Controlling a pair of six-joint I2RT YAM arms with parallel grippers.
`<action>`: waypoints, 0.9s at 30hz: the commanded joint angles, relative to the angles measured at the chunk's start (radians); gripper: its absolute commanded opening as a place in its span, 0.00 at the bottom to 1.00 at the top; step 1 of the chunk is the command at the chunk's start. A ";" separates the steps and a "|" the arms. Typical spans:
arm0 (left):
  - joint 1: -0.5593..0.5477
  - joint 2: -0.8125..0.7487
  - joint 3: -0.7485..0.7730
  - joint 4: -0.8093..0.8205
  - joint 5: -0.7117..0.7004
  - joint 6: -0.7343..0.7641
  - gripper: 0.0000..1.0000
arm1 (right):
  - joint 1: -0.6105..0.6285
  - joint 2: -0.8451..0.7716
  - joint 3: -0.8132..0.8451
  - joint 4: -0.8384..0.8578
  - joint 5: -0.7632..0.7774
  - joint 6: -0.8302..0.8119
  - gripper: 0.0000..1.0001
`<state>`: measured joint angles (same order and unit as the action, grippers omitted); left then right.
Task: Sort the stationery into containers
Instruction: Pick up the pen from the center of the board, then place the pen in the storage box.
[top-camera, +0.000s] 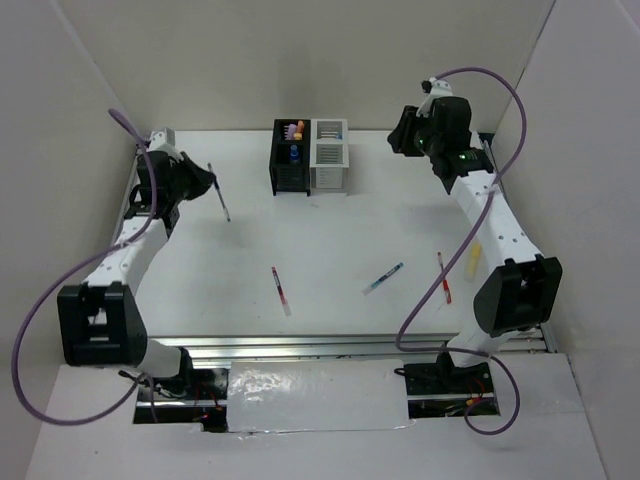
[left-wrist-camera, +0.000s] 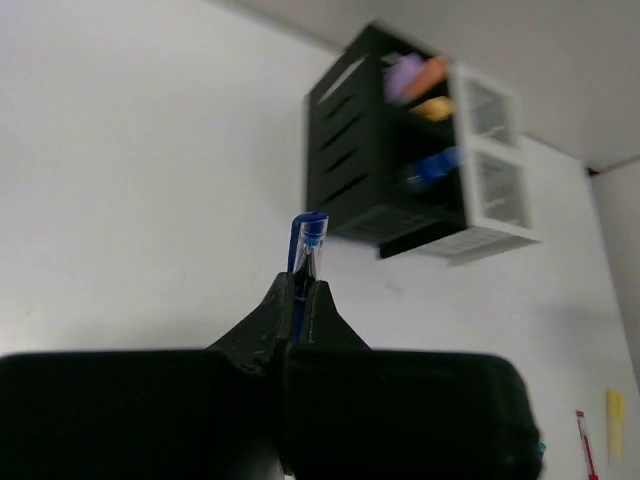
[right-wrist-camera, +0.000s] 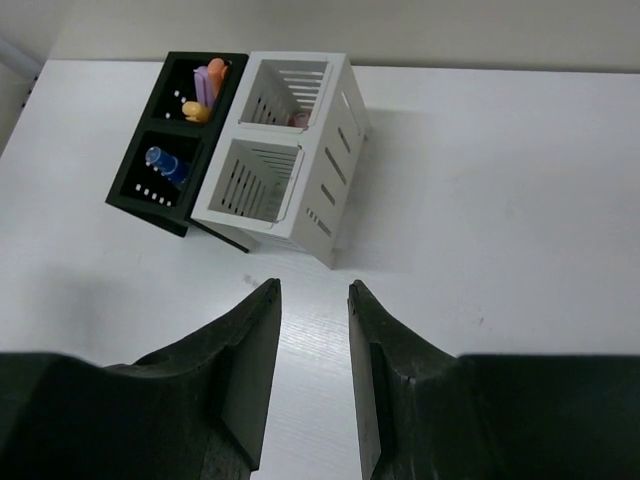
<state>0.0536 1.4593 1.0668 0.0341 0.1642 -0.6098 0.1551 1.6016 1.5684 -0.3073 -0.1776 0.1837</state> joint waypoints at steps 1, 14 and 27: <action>-0.081 -0.100 -0.059 0.416 0.129 0.128 0.00 | -0.031 -0.068 -0.037 0.017 -0.014 -0.016 0.40; -0.356 0.255 0.309 0.765 0.178 0.398 0.00 | -0.089 -0.086 -0.071 0.033 -0.028 -0.012 0.40; -0.466 0.659 0.673 0.862 0.117 0.479 0.00 | -0.120 -0.055 -0.065 0.031 -0.046 0.007 0.37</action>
<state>-0.4042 2.0773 1.6711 0.7807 0.3111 -0.1650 0.0418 1.5608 1.4975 -0.3027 -0.2039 0.1890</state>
